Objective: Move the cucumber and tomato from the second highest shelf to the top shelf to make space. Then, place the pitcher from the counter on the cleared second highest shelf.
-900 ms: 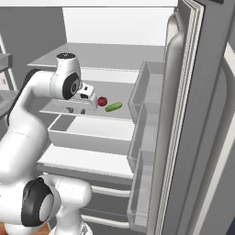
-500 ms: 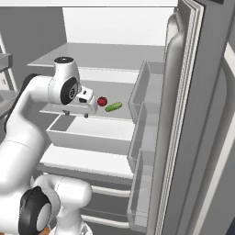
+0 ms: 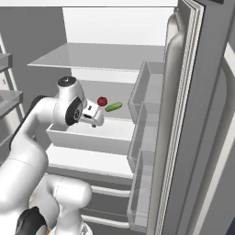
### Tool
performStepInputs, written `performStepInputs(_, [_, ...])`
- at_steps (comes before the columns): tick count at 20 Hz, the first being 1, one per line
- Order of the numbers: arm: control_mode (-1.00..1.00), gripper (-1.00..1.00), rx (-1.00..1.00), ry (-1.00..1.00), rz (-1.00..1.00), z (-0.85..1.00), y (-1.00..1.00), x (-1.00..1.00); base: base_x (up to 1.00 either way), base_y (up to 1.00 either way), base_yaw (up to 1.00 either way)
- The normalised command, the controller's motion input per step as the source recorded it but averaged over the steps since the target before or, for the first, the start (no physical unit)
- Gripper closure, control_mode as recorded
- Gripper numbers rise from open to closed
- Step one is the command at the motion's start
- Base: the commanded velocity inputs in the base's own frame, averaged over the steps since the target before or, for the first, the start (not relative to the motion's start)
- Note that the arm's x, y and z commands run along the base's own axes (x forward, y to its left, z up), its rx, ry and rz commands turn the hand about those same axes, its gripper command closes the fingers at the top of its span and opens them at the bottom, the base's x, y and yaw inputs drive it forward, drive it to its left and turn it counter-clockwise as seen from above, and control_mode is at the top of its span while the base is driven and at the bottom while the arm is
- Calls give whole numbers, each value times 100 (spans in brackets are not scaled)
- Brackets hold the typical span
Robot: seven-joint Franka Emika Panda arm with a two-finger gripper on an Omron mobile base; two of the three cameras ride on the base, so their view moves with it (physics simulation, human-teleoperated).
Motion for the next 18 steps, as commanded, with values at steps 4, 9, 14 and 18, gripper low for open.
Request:
performStepInputs(4, [-100,-100,0,0,-9,-1,-23,13,0,0,0])
performStepInputs(9, [-100,-100,0,0,-7,2,-19,32,0,0,0])
performStepInputs(14, [-100,-100,0,0,-4,2,-7,61,0,0,0])
performStepInputs(18, [-100,-100,-1,0,-3,0,-4,69,0,0,0])
